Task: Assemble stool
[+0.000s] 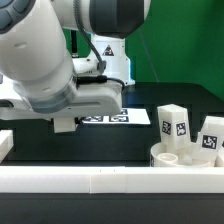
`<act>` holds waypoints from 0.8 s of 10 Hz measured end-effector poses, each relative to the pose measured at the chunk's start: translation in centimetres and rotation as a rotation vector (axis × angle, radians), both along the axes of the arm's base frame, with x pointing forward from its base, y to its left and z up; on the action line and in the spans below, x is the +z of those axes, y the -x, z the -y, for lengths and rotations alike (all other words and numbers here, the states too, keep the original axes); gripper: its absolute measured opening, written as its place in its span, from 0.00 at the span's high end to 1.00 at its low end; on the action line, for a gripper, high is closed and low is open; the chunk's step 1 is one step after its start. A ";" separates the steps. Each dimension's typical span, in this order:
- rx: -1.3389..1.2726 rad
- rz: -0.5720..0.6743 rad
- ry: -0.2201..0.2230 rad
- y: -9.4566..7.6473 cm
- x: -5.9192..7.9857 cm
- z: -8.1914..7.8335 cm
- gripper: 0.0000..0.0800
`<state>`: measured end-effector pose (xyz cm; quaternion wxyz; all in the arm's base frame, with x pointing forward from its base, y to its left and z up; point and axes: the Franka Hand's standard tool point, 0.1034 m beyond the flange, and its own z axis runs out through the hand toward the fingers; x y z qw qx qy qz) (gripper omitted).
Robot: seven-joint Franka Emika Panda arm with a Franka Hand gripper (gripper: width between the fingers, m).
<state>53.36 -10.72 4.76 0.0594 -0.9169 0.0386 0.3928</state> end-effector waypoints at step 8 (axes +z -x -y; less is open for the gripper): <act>-0.122 0.272 0.091 -2.9 3.4 -3.7 0.59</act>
Offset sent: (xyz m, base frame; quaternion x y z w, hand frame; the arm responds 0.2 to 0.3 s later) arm -0.0022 0.0409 0.0167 0.0703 0.1391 0.0862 0.9840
